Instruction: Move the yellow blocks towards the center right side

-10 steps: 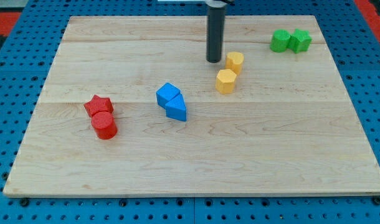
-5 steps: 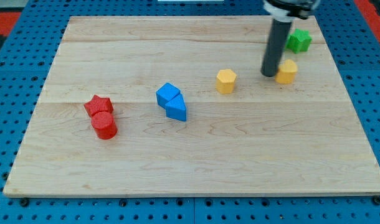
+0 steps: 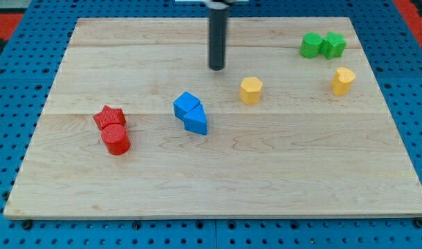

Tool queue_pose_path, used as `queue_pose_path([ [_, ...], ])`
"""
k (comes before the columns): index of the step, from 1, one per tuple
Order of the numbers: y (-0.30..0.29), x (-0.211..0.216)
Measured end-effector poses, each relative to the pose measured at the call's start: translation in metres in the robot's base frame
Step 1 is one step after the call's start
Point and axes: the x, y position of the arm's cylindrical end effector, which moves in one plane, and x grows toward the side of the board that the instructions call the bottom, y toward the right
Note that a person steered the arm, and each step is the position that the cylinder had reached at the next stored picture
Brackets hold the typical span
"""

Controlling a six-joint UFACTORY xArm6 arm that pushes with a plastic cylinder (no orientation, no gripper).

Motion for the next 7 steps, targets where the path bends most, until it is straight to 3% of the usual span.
queue_pose_path([
  [1,0.026,0.032],
  [3,0.172,0.068],
  [5,0.091,0.083],
  [6,0.081,0.111],
  [7,0.129,0.124],
])
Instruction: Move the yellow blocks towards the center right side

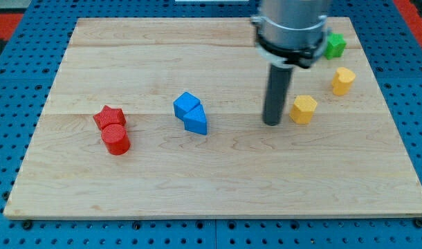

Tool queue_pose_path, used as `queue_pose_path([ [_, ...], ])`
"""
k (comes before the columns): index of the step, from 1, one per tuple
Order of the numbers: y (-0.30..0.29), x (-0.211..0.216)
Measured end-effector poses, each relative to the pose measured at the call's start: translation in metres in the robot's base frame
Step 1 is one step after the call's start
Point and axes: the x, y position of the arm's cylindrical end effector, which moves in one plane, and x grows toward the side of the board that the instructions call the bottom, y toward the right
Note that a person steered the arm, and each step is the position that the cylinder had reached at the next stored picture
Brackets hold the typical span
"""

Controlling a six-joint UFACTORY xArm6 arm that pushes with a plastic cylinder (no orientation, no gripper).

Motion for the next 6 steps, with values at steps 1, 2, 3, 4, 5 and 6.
queue_pose_path([
  [1,0.053,-0.011],
  [2,0.069,-0.005],
  [3,0.028,-0.002],
  [4,0.044,-0.018],
  [5,0.084,-0.019],
  [6,0.098,-0.016],
])
